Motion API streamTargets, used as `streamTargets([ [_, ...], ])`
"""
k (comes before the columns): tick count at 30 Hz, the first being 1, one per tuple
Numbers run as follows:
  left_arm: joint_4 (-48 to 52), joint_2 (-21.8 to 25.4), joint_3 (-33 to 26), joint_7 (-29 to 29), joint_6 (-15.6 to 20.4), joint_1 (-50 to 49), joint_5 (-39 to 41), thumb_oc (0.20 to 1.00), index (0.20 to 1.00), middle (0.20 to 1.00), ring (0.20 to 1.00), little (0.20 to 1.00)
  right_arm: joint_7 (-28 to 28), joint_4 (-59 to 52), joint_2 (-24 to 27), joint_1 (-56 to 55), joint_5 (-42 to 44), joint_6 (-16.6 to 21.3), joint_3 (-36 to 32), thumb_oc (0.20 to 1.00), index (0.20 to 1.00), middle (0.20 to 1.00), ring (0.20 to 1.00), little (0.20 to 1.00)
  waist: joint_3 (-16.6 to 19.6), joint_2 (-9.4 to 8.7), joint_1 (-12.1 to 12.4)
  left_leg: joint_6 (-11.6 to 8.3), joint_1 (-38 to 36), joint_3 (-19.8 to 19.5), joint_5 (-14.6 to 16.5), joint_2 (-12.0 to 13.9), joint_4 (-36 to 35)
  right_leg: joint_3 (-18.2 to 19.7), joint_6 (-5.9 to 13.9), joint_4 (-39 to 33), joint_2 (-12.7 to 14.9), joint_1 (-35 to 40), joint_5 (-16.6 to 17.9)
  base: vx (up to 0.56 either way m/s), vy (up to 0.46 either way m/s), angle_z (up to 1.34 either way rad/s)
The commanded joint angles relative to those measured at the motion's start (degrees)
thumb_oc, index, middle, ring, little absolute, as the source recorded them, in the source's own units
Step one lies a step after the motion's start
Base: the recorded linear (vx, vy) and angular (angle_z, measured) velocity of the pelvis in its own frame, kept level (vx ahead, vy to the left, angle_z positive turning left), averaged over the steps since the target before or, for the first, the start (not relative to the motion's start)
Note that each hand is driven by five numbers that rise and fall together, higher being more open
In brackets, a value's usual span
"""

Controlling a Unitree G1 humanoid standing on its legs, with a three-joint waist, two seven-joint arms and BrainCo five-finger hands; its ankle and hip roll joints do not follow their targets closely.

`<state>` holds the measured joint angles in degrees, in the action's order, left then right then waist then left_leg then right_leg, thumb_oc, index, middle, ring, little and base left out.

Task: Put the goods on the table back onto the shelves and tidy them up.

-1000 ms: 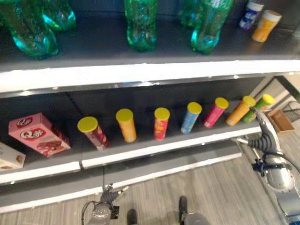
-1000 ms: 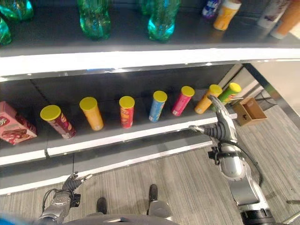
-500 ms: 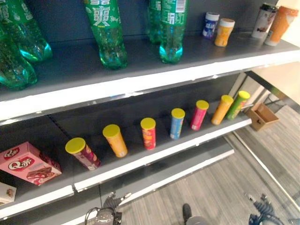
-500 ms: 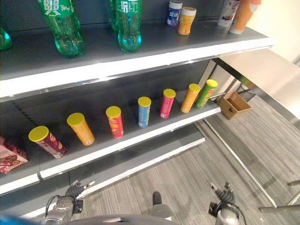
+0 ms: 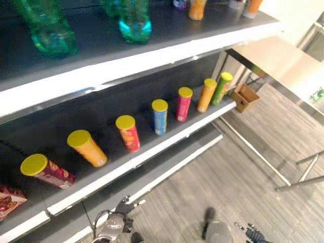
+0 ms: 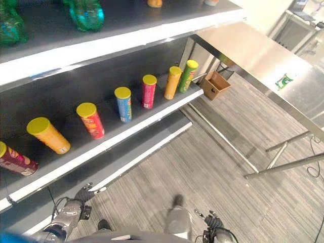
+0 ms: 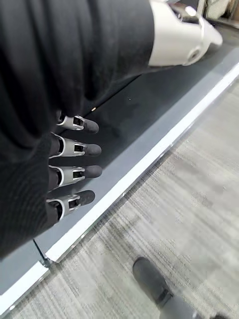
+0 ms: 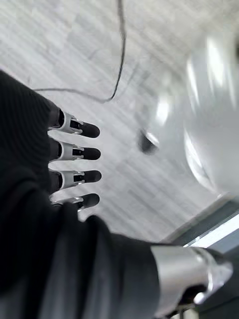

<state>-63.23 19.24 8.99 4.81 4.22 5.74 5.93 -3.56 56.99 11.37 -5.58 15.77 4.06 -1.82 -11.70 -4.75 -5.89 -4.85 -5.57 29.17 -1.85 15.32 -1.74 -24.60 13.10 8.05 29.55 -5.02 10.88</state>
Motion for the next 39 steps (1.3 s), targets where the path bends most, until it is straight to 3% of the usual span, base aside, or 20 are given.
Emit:
streamTargets([
  [1, 1.25, 1.58, -3.24, -0.49, 0.66, 0.29, -0.59, 1.000, 1.000, 1.000, 1.000, 1.000, -1.50, -1.90, 1.85, 1.45, -1.26, 0.86, 0.01, 1.000, 1.000, 1.000, 1.000, 1.000, 0.78, -1.13, -0.36, -1.43, 4.12, -6.22, 7.17, 1.50, 6.66, 0.81, 1.90, -6.02, 1.10, 3.35, 7.76, -0.03, -0.355, -0.84],
  [6, 1.01, 2.27, -4.72, -0.21, 0.68, -0.74, -0.39, 1.000, 1.000, 1.000, 1.000, 1.000, -1.43, -3.46, 2.19, 1.33, -1.58, 0.76, 0.44, 1.000, 1.000, 1.000, 1.000, 1.000, 1.25, -1.42, 0.68, -4.67, 3.18, -2.75, 4.34, 5.79, 6.29, -3.18, 1.90, -6.42, 0.10, 4.67, 6.53, 0.01, -0.280, -0.75],
  [7, 1.35, 2.38, -5.01, -0.19, 0.59, -0.64, -0.28, 1.000, 1.000, 1.000, 1.000, 1.000, -1.66, -4.05, 2.40, 1.13, -1.65, 0.96, 0.83, 1.000, 1.000, 1.000, 1.000, 1.000, 1.57, -1.53, 1.34, -6.45, 1.74, -1.49, 2.73, 7.55, 5.30, -5.64, 1.90, -6.98, -1.39, 4.63, 1.56, 0.07, -0.228, -0.87],
  [8, 1.37, 2.37, -5.02, -0.19, 0.59, -0.67, -0.27, 1.000, 1.000, 1.000, 1.000, 1.000, -1.67, -4.07, 2.41, 1.10, -1.64, 0.96, 0.85, 1.000, 1.000, 1.000, 1.000, 1.000, 1.53, -1.41, 1.34, -6.60, 1.63, -1.49, 2.61, 7.75, 5.22, -5.68, 1.90, -6.89, -1.58, 4.71, 1.35, 0.16, -0.496, -0.73],
  [9, 1.33, 1.80, -5.49, -0.06, 0.73, -1.19, 0.64, 1.000, 1.000, 1.000, 1.000, 1.000, -1.85, -4.54, 3.32, 0.96, -0.93, 1.33, 0.89, 1.000, 1.000, 1.000, 1.000, 1.000, 1.72, -0.86, 0.45, -8.25, 0.54, -0.64, 0.23, 10.85, 4.78, -5.25, 1.90, -6.47, -4.29, 4.44, -2.82, 0.10, -0.285, -0.59],
  [10, 1.35, 1.69, -5.51, -0.05, 0.73, -1.24, 0.65, 1.000, 1.000, 1.000, 1.000, 1.000, -1.85, -4.57, 3.44, 0.92, -0.91, 1.32, 0.92, 1.000, 1.000, 1.000, 1.000, 1.000, 1.71, -0.55, 0.50, -8.47, 0.38, -0.55, 0.05, 11.20, 4.67, -5.19, 1.90, -6.29, -4.61, 4.41, -3.09, 0.15, -0.478, -0.49],
  [11, 2.68, 0.91, -5.43, 0.09, 1.03, -1.84, 1.88, 1.000, 1.000, 1.000, 1.000, 1.000, -2.58, -6.30, 4.87, 0.09, 0.24, 2.51, 0.30, 1.000, 1.000, 1.000, 1.000, 1.000, 1.21, 0.63, -0.67, -9.07, 0.64, -0.23, -2.67, 13.89, 6.05, -4.41, 0.38, -6.21, -8.02, 4.65, -6.93, 0.10, -0.351, -0.35],
  [14, 4.15, -0.05, -5.74, 0.78, 0.85, -2.61, 3.61, 1.000, 1.000, 1.000, 1.000, 1.000, -3.58, -7.48, 6.04, -1.39, 2.14, 3.49, -0.13, 1.000, 1.000, 1.000, 1.000, 1.000, 0.23, 3.03, -0.87, -9.97, 2.46, -3.33, -13.81, 19.22, 12.55, -3.40, -4.06, -9.51, -16.33, 6.80, -11.00, 0.12, -0.407, -0.26],
  [15, 4.33, -0.05, -5.93, 0.96, 0.82, -2.58, 4.24, 1.000, 1.000, 1.000, 1.000, 1.000, -3.77, -7.47, 6.55, -1.21, 2.28, 3.54, 0.06, 1.000, 1.000, 1.000, 1.000, 1.000, -0.21, 3.00, -0.54, -9.42, 3.31, -5.33, -14.79, 19.30, 14.35, -2.48, -4.94, -10.33, -17.78, 7.36, -11.93, 0.10, -0.382, -0.43],
  [16, 4.26, -0.02, -6.37, 0.85, 1.06, -2.82, 4.95, 1.000, 1.000, 1.000, 1.000, 1.000, -3.67, -7.21, 7.03, -0.45, 2.13, 3.32, 1.09, 1.000, 1.000, 1.000, 1.000, 1.000, -0.85, 2.42, 0.17, -8.05, 4.48, -10.30, -12.82, 17.64, 16.78, -0.90, -5.89, -11.07, -19.31, 7.37, -12.52, 0.10, -0.446, -0.74],
  [17, 4.51, -0.56, -7.12, 1.17, 1.59, -3.46, 6.59, 1.000, 1.000, 1.000, 1.000, 1.000, -3.20, -7.41, 7.11, 0.57, 1.54, 3.20, 2.63, 1.000, 1.000, 1.000, 1.000, 1.000, -1.29, 0.33, 1.93, -3.40, 7.66, -19.93, -6.92, 9.93, 18.61, 2.72, -6.89, -12.42, -21.05, 7.04, -11.89, 0.05, -0.334, -0.97],
  [18, 4.51, -0.53, -7.14, 1.17, 1.60, -3.46, 6.60, 1.000, 1.000, 1.000, 1.000, 1.000, -3.20, -7.39, 7.09, 0.59, 1.54, 3.21, 2.65, 1.000, 1.000, 1.000, 1.000, 1.000, -1.22, 0.29, 1.81, -3.30, 8.00, -20.10, -6.70, 9.87, 18.98, 2.62, -6.82, -12.38, -20.94, 6.96, -11.89, 0.07, -0.315, -1.20],
  [19, 4.45, -0.84, -7.28, 1.32, 1.83, -3.92, 7.22, 1.000, 1.000, 1.000, 1.000, 1.000, -2.98, -7.55, 7.22, 1.55, 1.02, 3.28, 3.69, 1.000, 1.000, 1.000, 1.000, 1.000, -1.23, -0.72, 2.84, -1.60, 9.03, -23.71, -2.91, 5.23, 20.33, 5.10, -7.13, -12.83, -21.77, 6.92, -12.05, 0.12, -0.212, -1.17],
  [22, 4.23, -1.55, -7.16, 1.16, 2.18, -3.74, 7.26, 1.000, 1.000, 1.000, 1.000, 1.000, -2.53, -7.43, 7.69, 3.21, -0.10, 3.56, 5.71, 1.000, 1.000, 1.000, 1.000, 1.000, -1.90, -0.82, 4.60, 0.65, 10.94, -25.20, 4.09, -0.85, 20.63, 8.86, -7.51, -13.05, -23.95, 7.66, -13.58, 0.16, -0.167, -1.08],
  [25, 3.72, -2.11, -6.84, 1.09, 2.45, -3.56, 7.17, 1.000, 1.000, 1.000, 1.000, 1.000, -2.52, -8.07, 7.94, 4.20, -0.32, 3.97, 6.86, 1.000, 1.000, 1.000, 1.000, 1.000, -2.88, -0.27, 6.08, 0.73, 16.39, -26.09, 3.20, -6.22, 16.12, 10.59, -7.49, -13.05, -25.15, 7.69, -13.91, 0.11, -0.040, -0.83],
  [26, 3.69, -2.13, -6.84, 1.10, 2.47, -3.54, 7.17, 1.000, 1.000, 1.000, 1.000, 1.000, -2.52, -8.05, 7.95, 4.22, -0.32, 3.98, 6.86, 1.000, 1.000, 1.000, 1.000, 1.000, -2.90, -0.28, 6.12, 0.71, 16.33, -26.04, 3.25, -6.21, 16.12, 10.64, -7.49, -13.05, -25.14, 7.72, -13.97, 0.17, -0.008, -0.03],
  [27, 3.84, -2.27, -6.92, 1.03, 2.62, -3.69, 7.27, 1.000, 1.000, 1.000, 1.000, 1.000, -2.49, -8.71, 7.92, 4.43, -1.00, 4.01, 7.96, 1.000, 1.000, 1.000, 1.000, 1.000, -3.50, 1.00, 7.69, -0.60, 19.05, -26.09, -1.72, -6.74, 10.54, 11.25, -7.23, -13.05, -26.80, 8.57, -14.57, 0.20, -0.004, -0.32],
  [30, 4.07, -1.86, -7.24, 0.91, 2.62, -3.46, 7.63, 1.000, 1.000, 1.000, 1.000, 1.000, -2.75, -8.29, 8.54, 5.30, -2.32, 4.08, 9.20, 1.000, 1.000, 1.000, 1.000, 1.000, -4.84, 2.09, 9.87, -1.91, 21.72, -25.38, -5.79, -7.03, 3.61, 11.70, -7.58, -13.05, -28.17, 10.89, -16.24, 0.22, -0.003, -0.53],
  [36, 5.14, -2.26, -7.92, 0.45, 2.25, -5.43, 7.23, 1.000, 1.000, 1.000, 1.000, 1.000, -2.27, -9.63, 9.22, 5.13, -4.93, 3.66, 10.80, 1.000, 1.000, 1.000, 1.000, 1.000, -4.30, 3.81, 11.51, -2.51, 20.77, -19.32, -10.20, -5.00, -0.79, 11.54, -8.04, -13.05, -30.11, 14.95, -19.17, 0.19, 0.041, -0.30],
  [39, 0.96, -2.34, -8.04, 1.75, 1.51, -4.05, 5.54, 1.000, 1.000, 1.000, 1.000, 1.000, -2.41, -9.05, 8.21, 6.15, -6.75, 3.39, 13.10, 1.000, 1.000, 1.000, 1.000, 1.000, -2.65, 2.62, 11.80, -2.48, 18.95, -17.02, -11.41, -3.58, 0.15, 12.55, -8.31, -13.05, -29.97, 17.55, -20.96, 0.30, 0.113, -0.53],
])
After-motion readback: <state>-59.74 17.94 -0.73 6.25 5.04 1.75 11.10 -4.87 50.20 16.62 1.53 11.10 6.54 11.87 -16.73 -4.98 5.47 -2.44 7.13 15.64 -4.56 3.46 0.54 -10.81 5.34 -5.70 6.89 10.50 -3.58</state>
